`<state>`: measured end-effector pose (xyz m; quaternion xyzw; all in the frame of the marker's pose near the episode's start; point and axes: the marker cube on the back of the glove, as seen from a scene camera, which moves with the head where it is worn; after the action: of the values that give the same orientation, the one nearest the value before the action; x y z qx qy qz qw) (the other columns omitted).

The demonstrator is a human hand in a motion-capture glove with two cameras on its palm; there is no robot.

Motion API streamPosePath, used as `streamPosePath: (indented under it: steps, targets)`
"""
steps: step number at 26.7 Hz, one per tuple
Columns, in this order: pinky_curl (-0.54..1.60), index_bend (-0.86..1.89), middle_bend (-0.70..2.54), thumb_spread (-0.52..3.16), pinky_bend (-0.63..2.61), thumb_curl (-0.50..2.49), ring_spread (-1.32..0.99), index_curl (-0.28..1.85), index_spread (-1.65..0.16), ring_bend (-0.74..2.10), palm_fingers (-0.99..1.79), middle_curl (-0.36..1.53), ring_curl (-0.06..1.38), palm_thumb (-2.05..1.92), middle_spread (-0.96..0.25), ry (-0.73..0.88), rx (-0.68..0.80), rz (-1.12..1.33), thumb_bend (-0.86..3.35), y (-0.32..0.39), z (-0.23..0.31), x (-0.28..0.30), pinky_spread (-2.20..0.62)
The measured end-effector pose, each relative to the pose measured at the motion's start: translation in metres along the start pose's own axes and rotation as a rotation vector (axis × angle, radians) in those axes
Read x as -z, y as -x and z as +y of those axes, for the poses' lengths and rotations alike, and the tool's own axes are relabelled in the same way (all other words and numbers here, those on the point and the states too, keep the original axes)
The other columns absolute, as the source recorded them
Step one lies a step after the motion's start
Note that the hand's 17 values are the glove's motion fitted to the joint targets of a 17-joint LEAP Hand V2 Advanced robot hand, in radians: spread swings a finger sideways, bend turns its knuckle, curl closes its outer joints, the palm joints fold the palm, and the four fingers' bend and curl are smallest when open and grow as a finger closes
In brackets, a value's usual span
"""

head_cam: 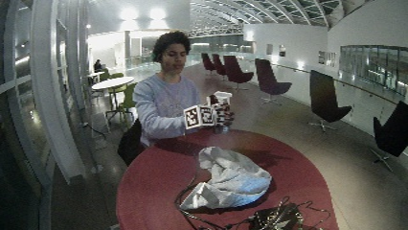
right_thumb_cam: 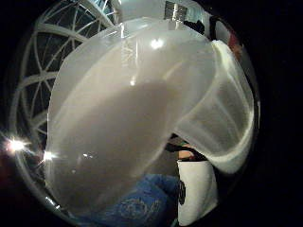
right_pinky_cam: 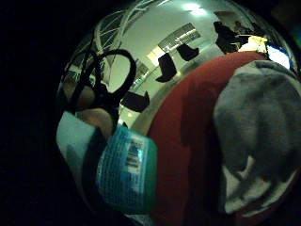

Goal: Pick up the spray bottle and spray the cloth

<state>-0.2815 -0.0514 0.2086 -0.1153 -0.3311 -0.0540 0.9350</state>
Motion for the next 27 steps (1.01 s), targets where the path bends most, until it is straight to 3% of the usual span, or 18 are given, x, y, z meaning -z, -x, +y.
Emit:
streamPosePath:
  steps: [6, 13, 21, 27]
  targets:
    - [0.37, 0.18, 0.23, 0.69, 0.28, 0.68, -0.07, 0.53, -0.22, 0.52, 1.13, 0.47, 0.39, 0.92, -0.07, 0.041, -0.012, -0.027, -0.02, -0.032, 0.007, -0.071, 0.06]
    - [0.36, 0.16, 0.20, 0.71, 0.26, 0.67, -0.07, 0.53, -0.22, 0.48, 1.11, 0.46, 0.38, 0.93, -0.06, 0.061, -0.015, -0.036, -0.02, -0.056, 0.010, -0.092, 0.07]
    - [0.35, 0.13, 0.21, 0.84, 0.22, 0.63, -0.07, 0.50, -0.24, 0.44, 1.05, 0.46, 0.38, 0.87, -0.06, 0.059, 0.006, -0.031, -0.04, -0.052, 0.015, -0.077, 0.09]
    - [0.36, 0.01, 0.23, 0.93, 0.23, 0.58, -0.08, 0.42, -0.27, 0.47, 0.95, 0.47, 0.39, 0.83, -0.07, 0.062, 0.134, 0.160, -0.03, -0.022, 0.035, -0.006, 0.09]
